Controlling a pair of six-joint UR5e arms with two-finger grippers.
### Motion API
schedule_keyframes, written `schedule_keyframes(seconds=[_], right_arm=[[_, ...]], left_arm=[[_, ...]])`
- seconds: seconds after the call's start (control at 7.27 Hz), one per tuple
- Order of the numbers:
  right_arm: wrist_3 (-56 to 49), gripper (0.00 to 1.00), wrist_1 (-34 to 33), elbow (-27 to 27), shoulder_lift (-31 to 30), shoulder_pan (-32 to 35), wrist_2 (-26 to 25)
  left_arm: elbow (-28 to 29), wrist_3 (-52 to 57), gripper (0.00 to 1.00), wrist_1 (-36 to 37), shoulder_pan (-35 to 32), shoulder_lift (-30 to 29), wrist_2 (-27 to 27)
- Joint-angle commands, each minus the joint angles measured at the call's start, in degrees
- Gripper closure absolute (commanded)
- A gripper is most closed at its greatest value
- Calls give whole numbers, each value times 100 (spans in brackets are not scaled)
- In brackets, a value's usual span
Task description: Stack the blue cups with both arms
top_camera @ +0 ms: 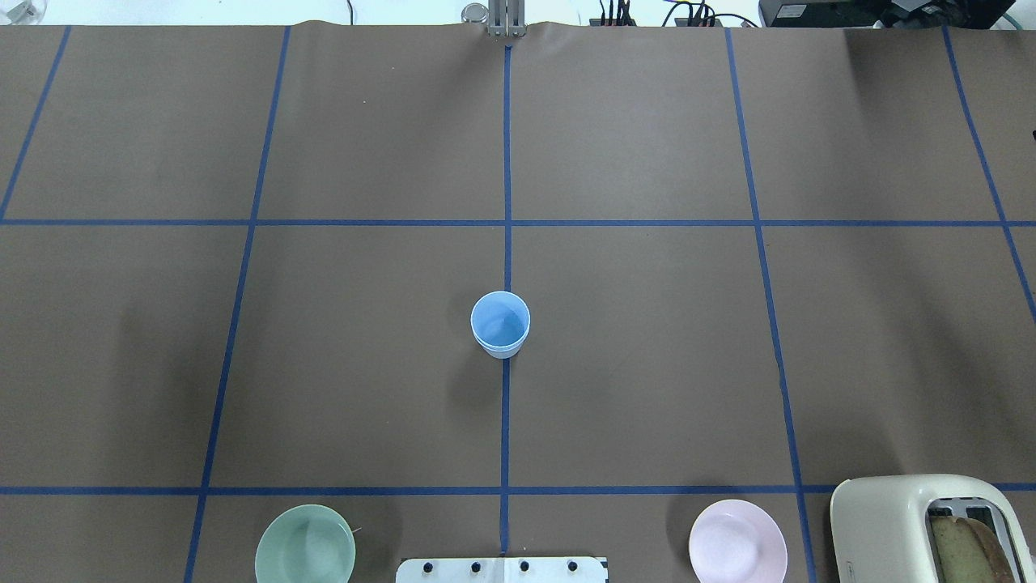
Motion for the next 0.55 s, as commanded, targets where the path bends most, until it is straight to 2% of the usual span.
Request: schedule_keyframes(seconds=[0.0,0.41], right_arm=[[15,0,79,-97,-84,63,26],[15,0,87,-167,-14,55,122]], left_arm=[[3,125,2,-10,-136,143,1],[12,125,2,-10,-136,170,62]])
